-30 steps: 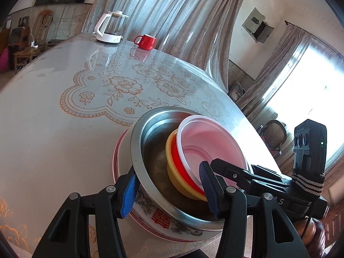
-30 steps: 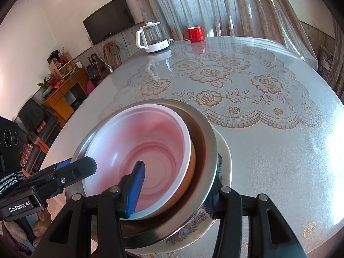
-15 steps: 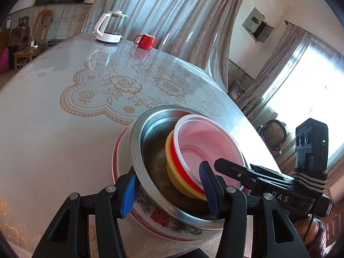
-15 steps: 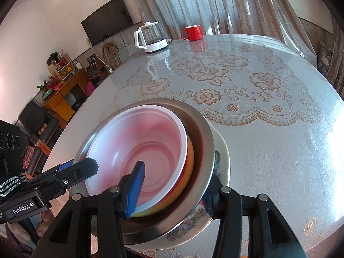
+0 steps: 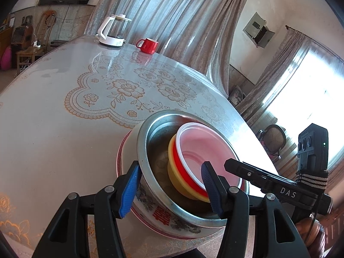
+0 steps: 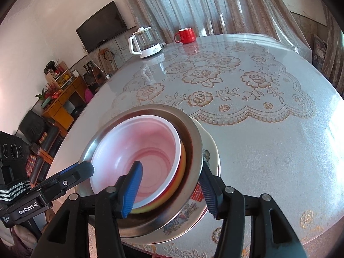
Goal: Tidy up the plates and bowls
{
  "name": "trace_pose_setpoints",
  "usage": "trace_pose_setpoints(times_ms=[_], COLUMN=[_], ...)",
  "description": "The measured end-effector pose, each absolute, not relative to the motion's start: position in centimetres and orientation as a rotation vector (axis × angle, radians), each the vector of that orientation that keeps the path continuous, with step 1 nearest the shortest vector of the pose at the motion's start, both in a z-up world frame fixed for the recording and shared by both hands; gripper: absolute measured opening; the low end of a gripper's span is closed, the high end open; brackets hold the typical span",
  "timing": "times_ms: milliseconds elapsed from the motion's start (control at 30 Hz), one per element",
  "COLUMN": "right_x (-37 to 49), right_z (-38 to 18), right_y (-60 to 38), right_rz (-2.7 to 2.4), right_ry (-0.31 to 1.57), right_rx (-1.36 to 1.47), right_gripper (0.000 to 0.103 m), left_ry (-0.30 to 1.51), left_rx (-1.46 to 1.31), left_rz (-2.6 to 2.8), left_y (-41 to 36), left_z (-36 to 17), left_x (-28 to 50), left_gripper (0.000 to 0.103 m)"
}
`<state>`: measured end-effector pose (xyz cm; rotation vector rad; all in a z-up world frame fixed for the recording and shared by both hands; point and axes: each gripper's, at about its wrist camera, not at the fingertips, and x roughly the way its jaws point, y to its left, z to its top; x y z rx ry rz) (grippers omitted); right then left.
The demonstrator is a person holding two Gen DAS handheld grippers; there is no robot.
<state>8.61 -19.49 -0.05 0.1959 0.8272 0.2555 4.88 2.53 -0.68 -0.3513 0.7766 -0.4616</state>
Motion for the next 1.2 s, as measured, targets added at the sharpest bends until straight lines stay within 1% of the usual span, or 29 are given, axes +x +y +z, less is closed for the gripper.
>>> trace_pose_setpoints(times_ms=[133,367,433,467,533,567,667,833,900,1000,1200], right_x=[8.3,7.5,7.2,7.0,6.7,6.6,6.2,5.5,5.2,4.8,4.8], right_z=[0.3,1.5,2.1,2.3,2.6,2.7,2.7,2.7,2.7,2.9,2.7], right_y=[-19.6,-20.0,-19.8,-19.6,-19.1,-18.7,-17.4,-16.2,-15.8,-15.5,-15.4], right_rz=[0.248,0.235,0.218,0.205,0.176,0.166,0.133,0.077,0.063,0.036,0.019], right_ry=[0.813,0.753,0.725,0.711,0.687,0.678,0.652,0.606,0.589,0.568,0.569], right_rx=[0.193,0.204,0.194,0.186,0.161,0.143,0.094,0.058,0.042,0.021,0.011], right_gripper=[0.057,0.058,0.060,0.063,0.064,0.064,0.072,0.075,0.075,0.075,0.075], left_ry=[0.754,0.735,0.738,0.735,0.718,0.711,0.695,0.675,0.668,0.656,0.651], left_rx=[-0.363,-0.309,-0.286,-0.272,-0.240,-0.224,-0.203,-0.175,-0.165,-0.160,-0.122], left_rz=[-0.439,-0.304,-0.245,-0.214,-0.165,-0.141,-0.096,-0.048,-0.019,-0.002,0.031], left_y=[3.4,4.5,4.8,4.9,5.0,5.0,5.1,5.2,5.1,5.1,4.4], left_z=[-0.1,1.1,1.3,1.3,1.5,1.6,1.5,1.4,1.4,1.5,1.4], left_x=[4.7,4.2,4.1,3.9,3.6,3.4,3.0,2.5,2.3,2.2,2.1], left_gripper=[0.061,0.071,0.073,0.073,0.074,0.076,0.081,0.089,0.098,0.103,0.103])
